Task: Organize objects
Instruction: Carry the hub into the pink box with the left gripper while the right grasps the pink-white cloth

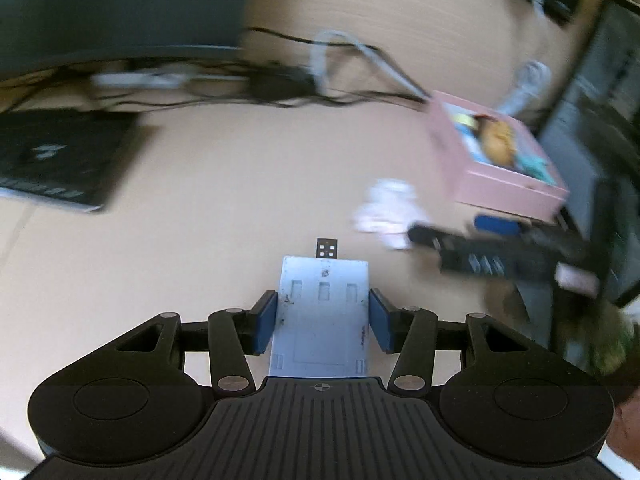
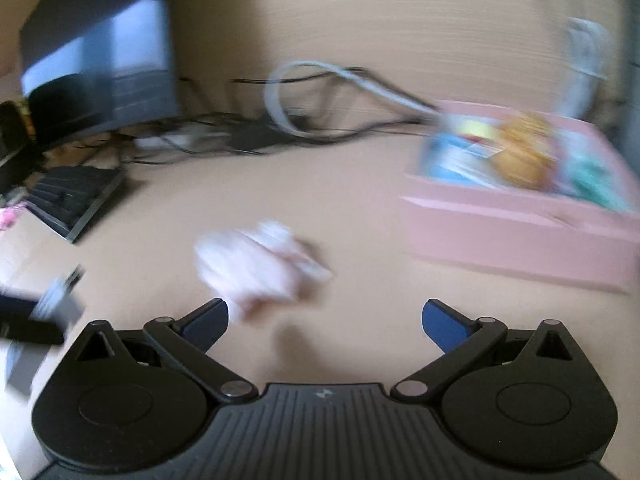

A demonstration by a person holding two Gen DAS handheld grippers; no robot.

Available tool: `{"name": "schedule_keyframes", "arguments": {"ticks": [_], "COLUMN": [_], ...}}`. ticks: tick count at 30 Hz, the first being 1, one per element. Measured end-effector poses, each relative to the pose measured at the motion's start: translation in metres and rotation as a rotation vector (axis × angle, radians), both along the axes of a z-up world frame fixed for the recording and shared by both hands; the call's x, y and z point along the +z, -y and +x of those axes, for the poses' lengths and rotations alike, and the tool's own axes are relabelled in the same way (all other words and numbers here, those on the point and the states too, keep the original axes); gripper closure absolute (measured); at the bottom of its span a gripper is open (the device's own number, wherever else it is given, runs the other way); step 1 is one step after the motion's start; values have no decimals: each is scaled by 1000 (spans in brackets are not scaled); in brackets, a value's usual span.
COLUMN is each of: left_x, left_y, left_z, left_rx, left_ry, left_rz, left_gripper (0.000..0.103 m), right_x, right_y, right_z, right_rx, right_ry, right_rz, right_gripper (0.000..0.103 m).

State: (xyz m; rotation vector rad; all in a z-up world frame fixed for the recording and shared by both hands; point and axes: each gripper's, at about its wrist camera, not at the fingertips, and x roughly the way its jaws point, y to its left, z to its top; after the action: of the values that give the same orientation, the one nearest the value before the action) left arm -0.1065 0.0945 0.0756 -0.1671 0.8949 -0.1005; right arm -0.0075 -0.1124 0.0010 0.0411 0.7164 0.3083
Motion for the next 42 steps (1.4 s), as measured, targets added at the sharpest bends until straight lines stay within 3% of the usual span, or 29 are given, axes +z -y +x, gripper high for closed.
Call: {"name": "schedule_keyframes", "arguments": {"ticks": [1, 3, 4, 5, 7, 8, 10, 17, 21, 26, 31, 34, 38, 42], "left_x": [0, 2, 1, 1, 2, 3, 10, 45, 63, 91, 112, 103, 67, 21], "left_y": [-8, -30, -37, -45, -53, -51, -51, -18, 16, 62, 130, 169, 201, 213], "left_z": [-6, -23, -26, -31, -36, -35, -37, -22, -5, 43, 109, 152, 193, 220], "left_rx": [26, 66, 71, 75, 59, 41, 5, -218, -349, -432, -458, -435, -365, -310], "left_ry": [-2, -6, -8, -13, -14, -6, 17, 123, 173, 206, 243, 219, 197, 159], "left_rz": [3, 11, 21, 37, 52, 54, 61, 49, -21, -143, -178, -203, -193, -303], "left_gripper": [50, 50, 50, 49, 49, 49, 49, 49, 49, 49, 49, 49, 49, 50], "right_x": [-1, -8, -11, -14, -10, -5, 10, 91, 126, 139, 132, 121, 102, 88], "right_y": [-14, -38, -48, -56, -68, -70, -68, -46, -21, 10, 50, 69, 85, 103], "right_z": [10, 28, 36, 41, 42, 39, 24, -64, -110, -142, -154, -155, -143, -113], "right_rx": [14, 25, 36, 46, 19, 12, -19, -114, -205, -310, -385, -387, -340, -351], "right_ry": [3, -7, -23, -41, -42, -62, -81, 27, 88, 130, 147, 132, 118, 53], "right_rz": [1, -28, -45, -70, -161, -162, -149, -185, -192, -186, -167, -145, -132, -63], "right_gripper": [2, 18, 38, 51, 73, 77, 79, 79, 79, 79, 79, 79, 79, 79]}}
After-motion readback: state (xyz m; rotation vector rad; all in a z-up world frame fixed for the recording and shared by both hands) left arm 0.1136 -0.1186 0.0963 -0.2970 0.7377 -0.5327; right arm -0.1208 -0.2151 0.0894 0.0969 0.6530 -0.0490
